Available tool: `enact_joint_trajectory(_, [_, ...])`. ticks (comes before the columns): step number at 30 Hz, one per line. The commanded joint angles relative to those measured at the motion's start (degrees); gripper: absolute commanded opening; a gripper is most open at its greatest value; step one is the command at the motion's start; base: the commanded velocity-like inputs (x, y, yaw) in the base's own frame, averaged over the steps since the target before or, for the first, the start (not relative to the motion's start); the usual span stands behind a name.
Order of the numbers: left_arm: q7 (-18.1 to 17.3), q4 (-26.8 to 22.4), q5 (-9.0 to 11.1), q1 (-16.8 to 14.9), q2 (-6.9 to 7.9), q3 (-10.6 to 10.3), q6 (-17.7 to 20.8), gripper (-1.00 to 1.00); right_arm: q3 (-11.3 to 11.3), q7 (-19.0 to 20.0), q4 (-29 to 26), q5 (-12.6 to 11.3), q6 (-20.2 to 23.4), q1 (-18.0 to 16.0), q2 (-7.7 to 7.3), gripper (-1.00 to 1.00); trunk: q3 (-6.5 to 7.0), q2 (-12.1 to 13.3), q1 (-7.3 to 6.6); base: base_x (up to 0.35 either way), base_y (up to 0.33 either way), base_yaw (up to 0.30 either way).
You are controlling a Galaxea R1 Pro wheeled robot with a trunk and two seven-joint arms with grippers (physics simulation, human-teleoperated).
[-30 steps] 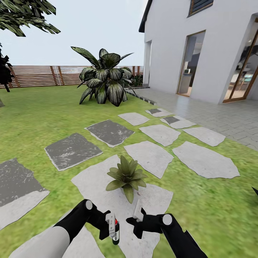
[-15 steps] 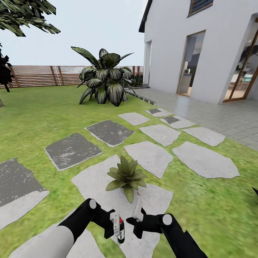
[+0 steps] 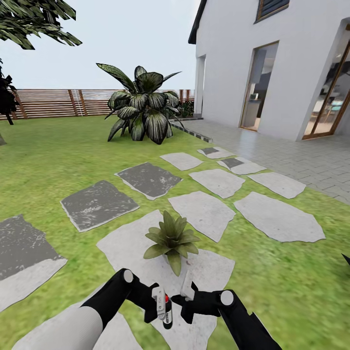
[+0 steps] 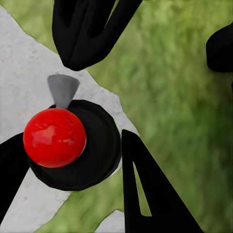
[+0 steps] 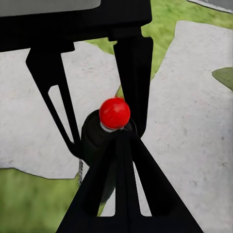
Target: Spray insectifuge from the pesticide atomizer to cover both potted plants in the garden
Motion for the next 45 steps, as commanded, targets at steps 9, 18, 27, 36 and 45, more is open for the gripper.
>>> enact_joint_trajectory(9, [-0.1,-0.1,-0.4,0.0,-0.35,-0.1,-0.3,-1.0,-0.1,0.1,0.0,0.6,-0.5,0.0,0.02,-1.0,-0.05,0.0,-0.01,0.0,0.0,0.0])
enact_joint_trajectory(18, [-0.1,-0.1,-0.4,-0.1,-0.45,0.0,-0.3,-1.0,-0.1,0.1,0.0,0.6,-0.5,0.0,0.02,-1.0,-0.05,0.0,-0.01,0.0,0.0,0.0])
enact_joint_trajectory(27, [0.0,0.0,-0.7,-0.1,-0.27,0.0,-0.3,-1.0,-0.1,0.1,0.0,0.6,-0.5,0.0,0.01,-1.0,-0.05,0.0,-0.01,0.0,0.0,0.0])
enact_joint_trajectory(36, [0.1,0.1,-1.2,-0.1,1.5,-0.1,-0.3,-1.0,-0.1,0.1,0.2,0.7,-0.5,0.0,-0.06,-1.0,-0.05,0.0,-0.01,0.0,0.0,0.0])
enact_joint_trajectory(45, [0.1,0.3,-1.1,0.0,6.47,-0.2,-0.1,-1.0,-0.1,0.1,0.4,0.8,-0.6,0.0,-0.07,-1.0,-0.05,0.0,-0.01,0.0,0.0,0.0])
